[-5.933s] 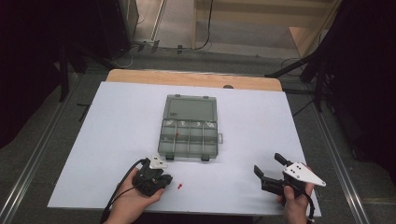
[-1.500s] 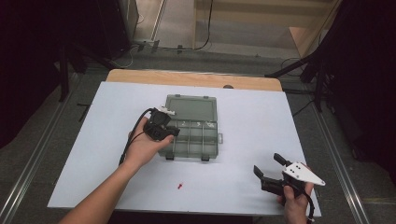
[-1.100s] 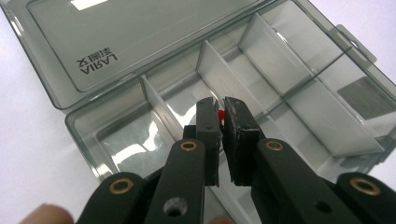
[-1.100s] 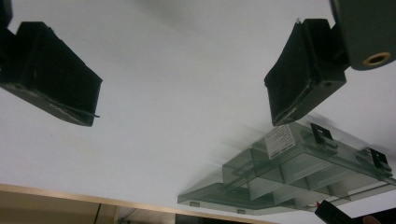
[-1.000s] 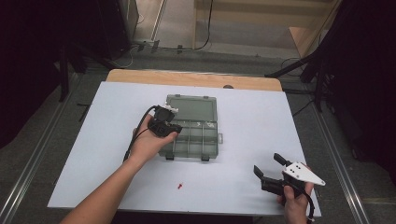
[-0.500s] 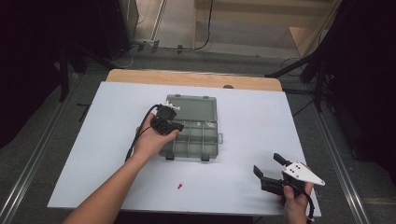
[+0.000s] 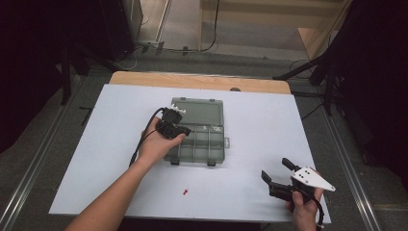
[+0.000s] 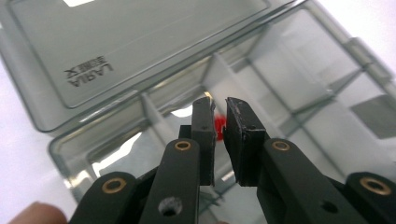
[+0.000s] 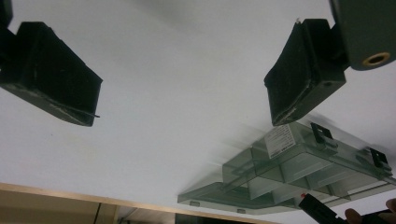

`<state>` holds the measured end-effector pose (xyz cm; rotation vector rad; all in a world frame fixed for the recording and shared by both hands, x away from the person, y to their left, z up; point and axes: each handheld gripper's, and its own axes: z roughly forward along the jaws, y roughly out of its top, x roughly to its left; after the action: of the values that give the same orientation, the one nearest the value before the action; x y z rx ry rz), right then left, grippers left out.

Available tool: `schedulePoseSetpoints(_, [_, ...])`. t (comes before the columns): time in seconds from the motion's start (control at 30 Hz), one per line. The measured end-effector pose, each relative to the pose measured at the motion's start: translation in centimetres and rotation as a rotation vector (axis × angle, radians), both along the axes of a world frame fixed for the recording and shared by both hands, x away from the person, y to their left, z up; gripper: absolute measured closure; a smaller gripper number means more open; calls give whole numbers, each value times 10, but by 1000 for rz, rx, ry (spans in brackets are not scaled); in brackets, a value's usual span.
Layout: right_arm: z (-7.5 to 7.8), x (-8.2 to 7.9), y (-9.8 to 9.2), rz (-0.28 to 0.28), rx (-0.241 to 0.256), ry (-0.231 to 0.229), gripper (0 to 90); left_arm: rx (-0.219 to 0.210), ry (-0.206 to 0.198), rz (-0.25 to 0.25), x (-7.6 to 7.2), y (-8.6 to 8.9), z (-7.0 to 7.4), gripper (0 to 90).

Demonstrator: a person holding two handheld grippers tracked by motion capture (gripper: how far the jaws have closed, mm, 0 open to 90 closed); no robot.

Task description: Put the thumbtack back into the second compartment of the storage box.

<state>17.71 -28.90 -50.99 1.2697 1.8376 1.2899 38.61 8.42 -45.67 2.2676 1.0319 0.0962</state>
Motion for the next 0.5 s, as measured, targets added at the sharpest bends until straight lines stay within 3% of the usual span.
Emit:
schedulePoseSetpoints(0.17, [0,0,0,0,0,1,103,-3,-1,-3,-3,0,4,692])
schedulePoseSetpoints(0.3, [1,0,1,0,-1,0,103,2,-24,6,-7,2,8,580])
schedulePoseSetpoints(0.5, [0,0,1,0,-1,-1,103,-9,0,-11,-12,5,13,510])
